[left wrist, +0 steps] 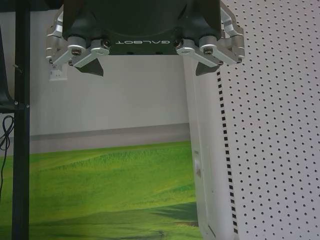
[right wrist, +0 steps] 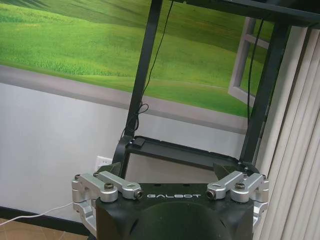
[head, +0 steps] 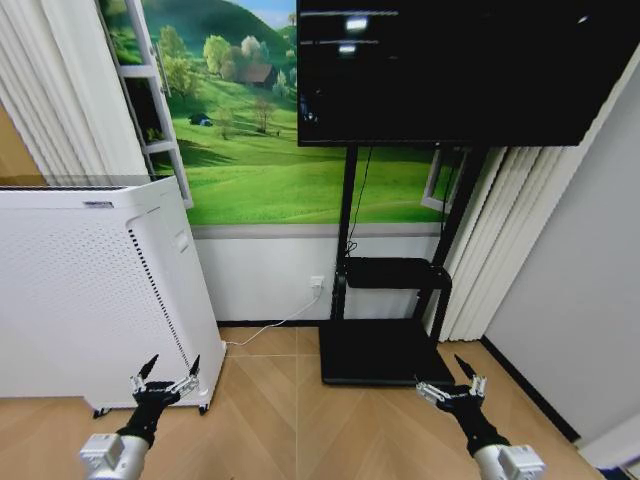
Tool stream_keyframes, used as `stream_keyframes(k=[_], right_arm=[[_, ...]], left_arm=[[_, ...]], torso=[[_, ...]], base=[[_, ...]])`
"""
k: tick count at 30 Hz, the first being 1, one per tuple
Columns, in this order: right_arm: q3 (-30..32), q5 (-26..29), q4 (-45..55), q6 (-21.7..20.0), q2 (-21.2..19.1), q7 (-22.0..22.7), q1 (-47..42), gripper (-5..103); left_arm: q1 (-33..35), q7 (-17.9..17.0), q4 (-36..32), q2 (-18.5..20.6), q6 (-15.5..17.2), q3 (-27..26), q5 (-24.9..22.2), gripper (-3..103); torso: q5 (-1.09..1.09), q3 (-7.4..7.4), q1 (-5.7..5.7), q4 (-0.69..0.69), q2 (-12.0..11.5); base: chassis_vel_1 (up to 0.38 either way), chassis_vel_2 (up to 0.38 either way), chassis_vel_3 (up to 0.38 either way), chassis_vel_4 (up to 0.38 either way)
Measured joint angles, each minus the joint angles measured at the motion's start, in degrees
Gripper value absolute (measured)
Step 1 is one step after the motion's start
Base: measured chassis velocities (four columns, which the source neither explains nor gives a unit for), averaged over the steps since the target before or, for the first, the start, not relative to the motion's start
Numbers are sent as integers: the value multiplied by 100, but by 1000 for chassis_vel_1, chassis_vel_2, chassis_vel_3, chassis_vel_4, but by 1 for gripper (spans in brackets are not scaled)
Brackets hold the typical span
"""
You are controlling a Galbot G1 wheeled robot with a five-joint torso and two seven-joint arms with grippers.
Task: Pick up the trash bin and place the garbage on the floor into it.
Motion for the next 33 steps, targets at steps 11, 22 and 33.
stream_keyframes(k=[11,22,33], right_arm=[[0,0,0,0,0,0,1,100],[1,0,0,0,0,0,1,100],[1,0,0,-1,0,0,0,100]], left_arm=[[-1,0,0,0,0,0,0,100],[0,-1,0,0,0,-1,-1,100],[-1,0,0,0,0,0,-1,100]], torso=[[0,-9,-4,0,-17],[-4,-23,-15,0,-36],[-1,-34,-21,-1,-50]], base=[[29,-32,-33,29],[187,-194,-192,198],[322,-312,-311,313]])
